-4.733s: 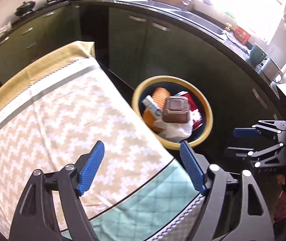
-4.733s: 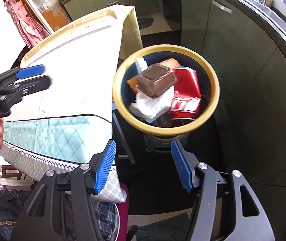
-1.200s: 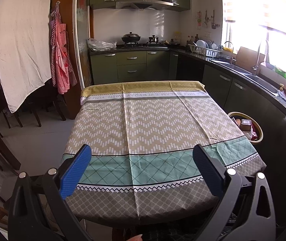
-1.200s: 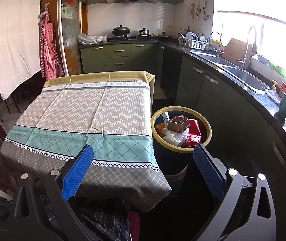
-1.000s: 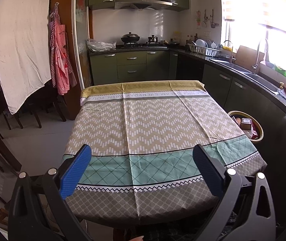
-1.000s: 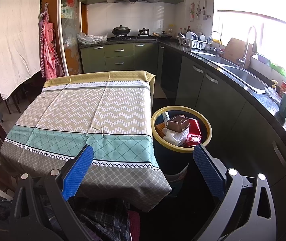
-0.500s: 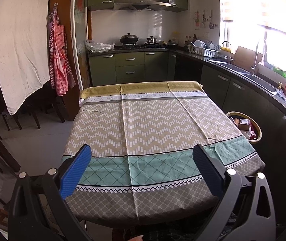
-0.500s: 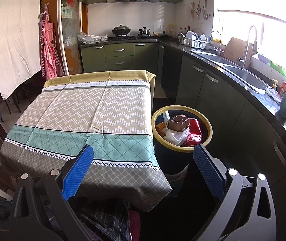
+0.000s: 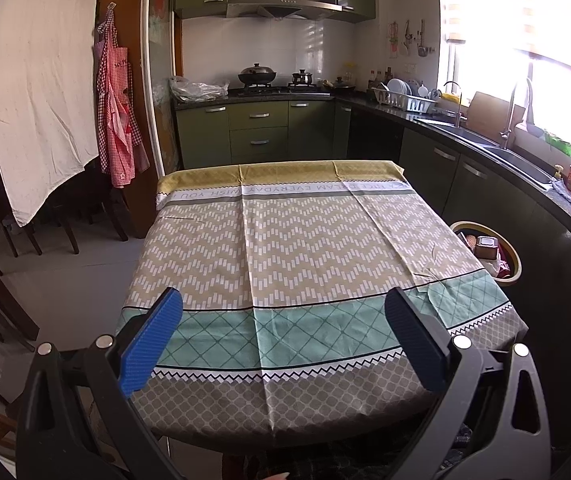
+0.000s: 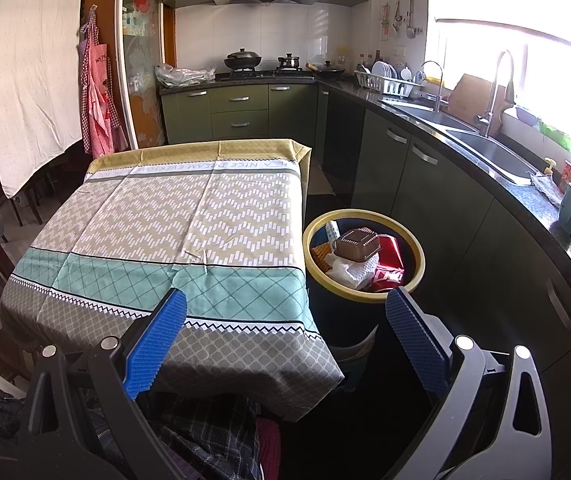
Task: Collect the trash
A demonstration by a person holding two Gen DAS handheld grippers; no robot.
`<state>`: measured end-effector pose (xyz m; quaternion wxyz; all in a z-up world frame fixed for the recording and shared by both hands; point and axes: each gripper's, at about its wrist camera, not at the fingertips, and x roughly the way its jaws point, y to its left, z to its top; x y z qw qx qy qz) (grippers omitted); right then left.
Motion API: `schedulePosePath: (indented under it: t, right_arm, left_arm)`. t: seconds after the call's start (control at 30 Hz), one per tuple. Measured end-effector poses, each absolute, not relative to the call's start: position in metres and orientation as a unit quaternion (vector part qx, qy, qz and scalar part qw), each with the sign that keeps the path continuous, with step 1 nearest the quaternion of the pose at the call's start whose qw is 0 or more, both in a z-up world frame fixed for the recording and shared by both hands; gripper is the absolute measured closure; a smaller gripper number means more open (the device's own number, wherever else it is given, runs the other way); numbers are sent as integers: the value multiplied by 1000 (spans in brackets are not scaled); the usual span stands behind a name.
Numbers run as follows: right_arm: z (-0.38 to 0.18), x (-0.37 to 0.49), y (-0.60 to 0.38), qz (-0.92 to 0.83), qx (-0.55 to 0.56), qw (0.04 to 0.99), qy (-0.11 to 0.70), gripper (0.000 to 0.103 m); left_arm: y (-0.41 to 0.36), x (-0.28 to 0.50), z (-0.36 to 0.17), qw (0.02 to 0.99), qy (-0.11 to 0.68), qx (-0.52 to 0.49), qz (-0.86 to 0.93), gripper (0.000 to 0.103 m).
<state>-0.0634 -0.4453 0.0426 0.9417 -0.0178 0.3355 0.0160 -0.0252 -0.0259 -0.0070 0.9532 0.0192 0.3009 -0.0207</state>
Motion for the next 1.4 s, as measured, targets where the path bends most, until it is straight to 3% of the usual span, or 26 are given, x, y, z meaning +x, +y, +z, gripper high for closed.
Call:
schedulePosePath:
  t: [1.4]
  right_arm:
    - [45,-65,-447,14,-13,943,332,5]
  left_arm:
    - [-26,-22,-5,953,299,36,-17,7]
